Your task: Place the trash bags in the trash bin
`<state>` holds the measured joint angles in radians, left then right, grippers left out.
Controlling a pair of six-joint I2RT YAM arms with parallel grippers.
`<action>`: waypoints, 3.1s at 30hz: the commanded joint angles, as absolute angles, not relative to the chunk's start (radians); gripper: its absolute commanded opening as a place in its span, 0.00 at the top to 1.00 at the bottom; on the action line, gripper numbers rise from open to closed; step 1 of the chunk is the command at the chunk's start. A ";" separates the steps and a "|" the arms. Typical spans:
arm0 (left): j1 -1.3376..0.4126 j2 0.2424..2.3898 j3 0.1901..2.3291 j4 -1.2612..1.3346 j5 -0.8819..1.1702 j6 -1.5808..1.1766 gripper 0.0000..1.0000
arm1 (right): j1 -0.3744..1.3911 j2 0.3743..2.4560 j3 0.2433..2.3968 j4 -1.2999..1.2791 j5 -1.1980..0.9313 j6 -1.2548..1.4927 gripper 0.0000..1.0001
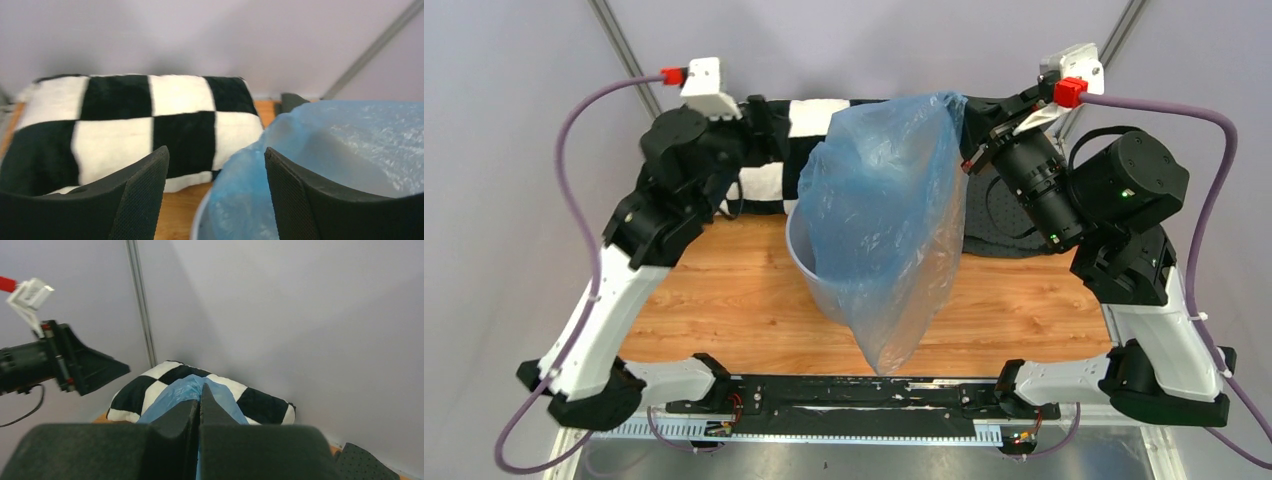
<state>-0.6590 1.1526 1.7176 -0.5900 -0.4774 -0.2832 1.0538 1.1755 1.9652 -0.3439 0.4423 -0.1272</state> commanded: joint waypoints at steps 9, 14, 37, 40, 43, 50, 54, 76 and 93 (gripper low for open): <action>-0.521 1.392 1.722 -0.489 0.180 -0.477 0.32 | 1.063 1.197 2.019 -0.403 0.336 -0.131 1.00; -0.535 1.318 1.518 -0.455 0.203 -0.511 0.45 | 1.064 1.231 2.065 -0.403 0.338 -0.162 1.00; -0.690 1.193 1.411 -0.593 -0.241 -0.485 0.26 | 0.779 1.407 1.993 -0.414 0.256 -0.107 1.00; -0.685 1.181 1.409 -0.589 -0.285 -0.478 0.20 | 0.762 1.425 1.993 -0.429 0.251 -0.097 1.00; -0.674 1.161 1.442 -0.593 -0.291 -0.449 0.15 | 0.760 1.451 2.010 -0.458 0.258 -0.098 1.00; -0.675 1.125 1.618 -0.695 -0.268 -0.356 0.12 | 0.760 1.537 2.095 -0.529 0.258 -0.082 1.00; -0.697 1.117 1.686 -0.756 -0.219 -0.341 0.11 | 0.761 1.593 2.161 -0.564 0.285 -0.063 1.00; -1.334 1.322 1.893 -0.872 -0.763 -0.200 0.12 | 0.764 1.723 2.315 -0.643 0.368 -0.006 1.00; -1.401 1.398 1.874 -0.905 -0.949 -0.199 0.80 | 0.766 1.676 2.267 -0.656 0.376 -0.013 1.00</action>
<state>-1.3968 1.4036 1.8851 -0.9005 -0.8764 -0.1944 0.7696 1.7153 2.2784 -0.6304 0.3527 -0.0177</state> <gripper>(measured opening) 0.297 0.001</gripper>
